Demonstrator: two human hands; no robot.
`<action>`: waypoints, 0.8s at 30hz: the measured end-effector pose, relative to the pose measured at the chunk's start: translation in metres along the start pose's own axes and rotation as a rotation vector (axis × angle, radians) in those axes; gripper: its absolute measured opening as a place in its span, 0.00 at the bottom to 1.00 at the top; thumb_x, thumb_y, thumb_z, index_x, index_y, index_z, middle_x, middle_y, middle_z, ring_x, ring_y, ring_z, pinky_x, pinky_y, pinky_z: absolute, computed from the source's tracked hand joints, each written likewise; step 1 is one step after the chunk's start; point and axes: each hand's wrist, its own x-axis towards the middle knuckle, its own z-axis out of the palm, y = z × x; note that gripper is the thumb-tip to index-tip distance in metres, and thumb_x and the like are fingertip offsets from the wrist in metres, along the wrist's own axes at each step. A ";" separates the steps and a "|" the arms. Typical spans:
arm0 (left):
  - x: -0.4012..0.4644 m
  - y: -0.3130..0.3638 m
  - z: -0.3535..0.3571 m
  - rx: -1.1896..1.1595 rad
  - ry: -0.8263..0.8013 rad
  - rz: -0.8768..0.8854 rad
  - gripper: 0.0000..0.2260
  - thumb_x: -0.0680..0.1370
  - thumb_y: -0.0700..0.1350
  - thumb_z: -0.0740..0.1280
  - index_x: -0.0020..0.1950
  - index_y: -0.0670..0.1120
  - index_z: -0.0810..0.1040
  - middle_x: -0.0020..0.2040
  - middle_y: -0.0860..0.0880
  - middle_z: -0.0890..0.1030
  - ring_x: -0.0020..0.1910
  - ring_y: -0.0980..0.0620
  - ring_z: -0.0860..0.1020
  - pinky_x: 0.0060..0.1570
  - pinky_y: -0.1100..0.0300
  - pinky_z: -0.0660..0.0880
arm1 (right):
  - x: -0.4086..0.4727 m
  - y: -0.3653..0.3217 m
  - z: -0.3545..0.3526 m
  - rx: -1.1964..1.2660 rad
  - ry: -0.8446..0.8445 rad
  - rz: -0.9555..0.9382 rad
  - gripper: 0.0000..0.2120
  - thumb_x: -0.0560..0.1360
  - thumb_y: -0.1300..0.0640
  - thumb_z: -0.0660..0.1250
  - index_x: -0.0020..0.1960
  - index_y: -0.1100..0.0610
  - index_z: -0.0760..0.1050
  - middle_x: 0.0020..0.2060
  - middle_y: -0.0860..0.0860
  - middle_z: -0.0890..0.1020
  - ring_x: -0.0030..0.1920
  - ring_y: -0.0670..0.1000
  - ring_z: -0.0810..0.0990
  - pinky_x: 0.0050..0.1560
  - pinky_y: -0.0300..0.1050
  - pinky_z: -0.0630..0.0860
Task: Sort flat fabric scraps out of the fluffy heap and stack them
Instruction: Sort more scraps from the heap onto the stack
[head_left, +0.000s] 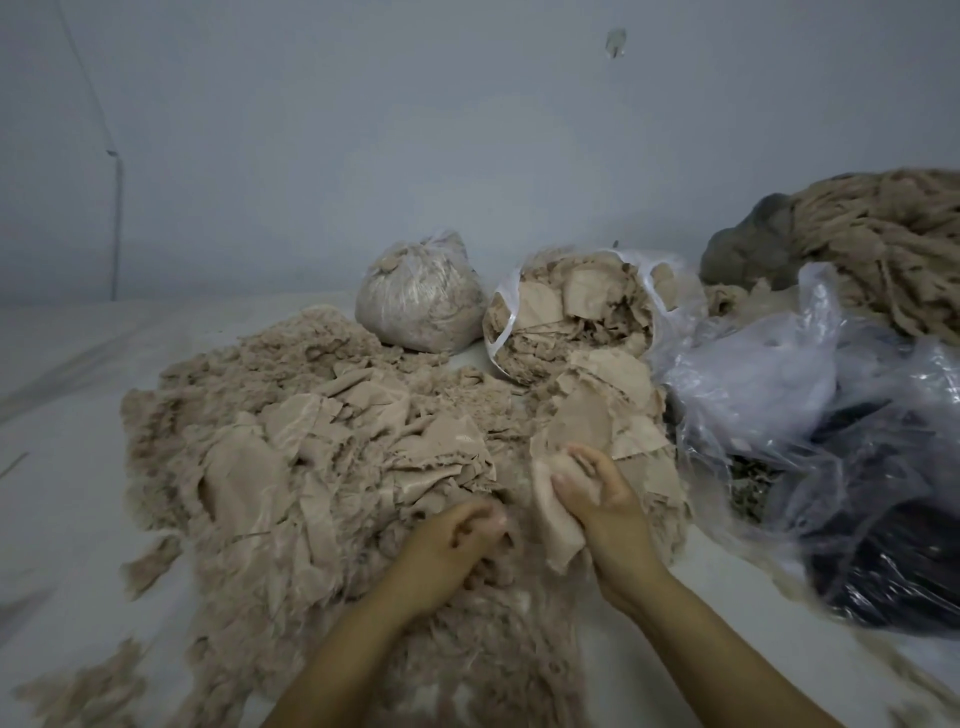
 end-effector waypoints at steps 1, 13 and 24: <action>0.001 0.006 0.006 -0.143 -0.032 -0.028 0.12 0.75 0.54 0.67 0.57 0.63 0.70 0.50 0.65 0.77 0.47 0.71 0.76 0.44 0.76 0.71 | -0.002 0.001 0.003 0.042 -0.048 0.040 0.10 0.76 0.61 0.67 0.54 0.50 0.78 0.50 0.50 0.82 0.44 0.44 0.83 0.40 0.37 0.78; 0.012 0.005 0.003 -0.461 0.281 -0.070 0.07 0.80 0.38 0.62 0.48 0.38 0.79 0.31 0.50 0.79 0.28 0.56 0.77 0.32 0.64 0.76 | 0.078 -0.040 -0.013 -0.074 0.331 -0.084 0.15 0.77 0.58 0.67 0.62 0.52 0.71 0.49 0.52 0.80 0.41 0.50 0.81 0.42 0.46 0.80; 0.000 -0.030 0.007 0.479 0.009 0.074 0.34 0.74 0.52 0.70 0.75 0.50 0.59 0.71 0.50 0.66 0.65 0.54 0.69 0.66 0.62 0.65 | 0.005 0.062 0.027 -0.902 -0.123 0.107 0.17 0.73 0.47 0.69 0.59 0.53 0.73 0.53 0.50 0.74 0.55 0.50 0.75 0.52 0.41 0.71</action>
